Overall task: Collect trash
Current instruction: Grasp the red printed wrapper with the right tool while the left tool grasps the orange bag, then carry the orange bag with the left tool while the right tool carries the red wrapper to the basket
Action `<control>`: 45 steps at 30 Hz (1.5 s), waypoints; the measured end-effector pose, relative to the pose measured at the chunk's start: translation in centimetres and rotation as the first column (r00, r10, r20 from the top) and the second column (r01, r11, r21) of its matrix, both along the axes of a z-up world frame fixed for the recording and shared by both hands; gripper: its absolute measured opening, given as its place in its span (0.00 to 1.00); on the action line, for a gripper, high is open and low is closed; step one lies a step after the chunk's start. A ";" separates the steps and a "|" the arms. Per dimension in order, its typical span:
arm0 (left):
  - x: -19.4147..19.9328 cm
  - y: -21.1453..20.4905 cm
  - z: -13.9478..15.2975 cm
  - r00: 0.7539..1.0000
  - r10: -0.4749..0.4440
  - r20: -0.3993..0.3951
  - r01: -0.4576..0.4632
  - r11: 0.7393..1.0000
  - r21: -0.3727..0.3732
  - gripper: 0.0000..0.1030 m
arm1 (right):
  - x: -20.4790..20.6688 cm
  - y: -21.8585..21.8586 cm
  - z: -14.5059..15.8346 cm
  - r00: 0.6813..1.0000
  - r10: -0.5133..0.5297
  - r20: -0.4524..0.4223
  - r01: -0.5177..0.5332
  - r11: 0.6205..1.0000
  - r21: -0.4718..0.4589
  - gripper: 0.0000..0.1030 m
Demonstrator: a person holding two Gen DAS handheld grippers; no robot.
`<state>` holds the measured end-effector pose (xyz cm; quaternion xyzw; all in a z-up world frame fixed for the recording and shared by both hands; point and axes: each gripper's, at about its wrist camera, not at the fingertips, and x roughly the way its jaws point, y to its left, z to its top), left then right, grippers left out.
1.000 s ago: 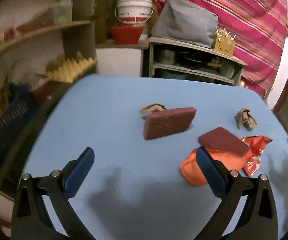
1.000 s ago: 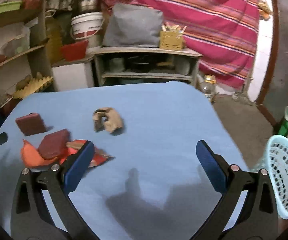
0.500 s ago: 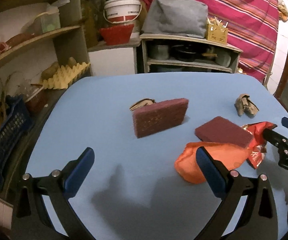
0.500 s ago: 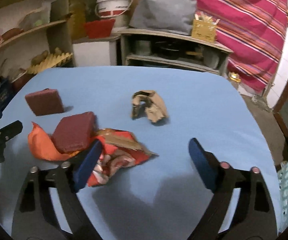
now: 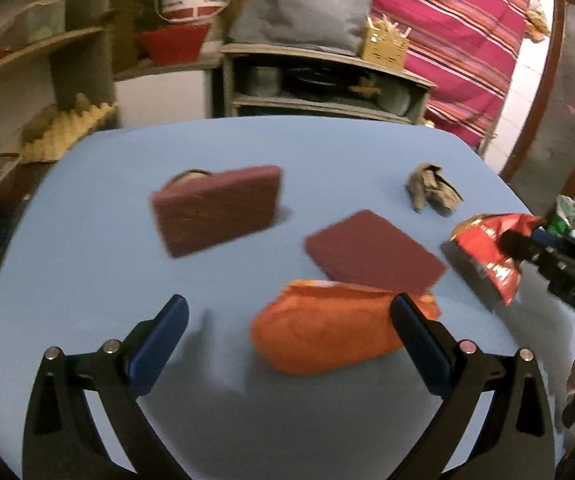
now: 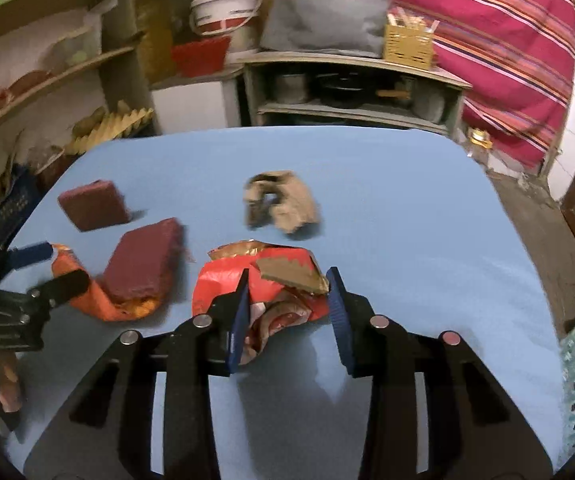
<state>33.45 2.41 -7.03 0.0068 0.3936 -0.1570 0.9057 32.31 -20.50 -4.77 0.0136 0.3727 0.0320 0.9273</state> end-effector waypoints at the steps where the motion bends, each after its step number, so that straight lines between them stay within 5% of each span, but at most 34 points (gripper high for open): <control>1: 0.0 -0.3 -0.1 1.000 -0.012 -0.002 0.012 1.000 -0.001 0.95 | -0.3 -0.7 0.2 1.000 -0.010 0.003 0.010 1.000 0.003 0.36; 4: -0.5 -1.1 -0.1 0.998 -0.059 0.007 0.059 0.998 0.002 0.91 | -1.3 -2.2 0.6 0.999 -0.034 0.010 0.034 0.999 0.012 0.36; 11: -2.2 -2.8 -0.3 0.987 -0.162 -0.001 0.162 0.987 0.024 0.42 | -2.9 -4.3 0.9 0.998 -0.061 0.017 0.060 0.998 0.009 0.36; 18: -4.3 -4.2 0.3 0.978 -0.205 0.034 0.203 0.977 0.062 0.15 | -3.9 -4.7 1.5 0.998 -0.057 0.029 0.057 0.998 0.009 0.36; 24: -5.7 -4.9 1.5 0.975 -0.213 0.062 0.207 0.975 0.086 0.10 | -4.7 -5.2 2.1 0.997 -0.063 0.043 0.062 0.998 0.021 0.36; 31: -8.3 -5.6 5.3 0.966 -0.162 0.203 0.141 0.984 0.112 0.09 | -7.0 -6.8 3.9 0.994 -0.072 0.087 0.070 0.997 0.030 0.36; 45: -11.3 -13.0 10.8 0.928 -0.200 0.313 0.162 0.976 0.146 0.09 | -12.5 -14.7 7.0 0.970 -0.182 0.160 0.166 0.980 0.110 0.36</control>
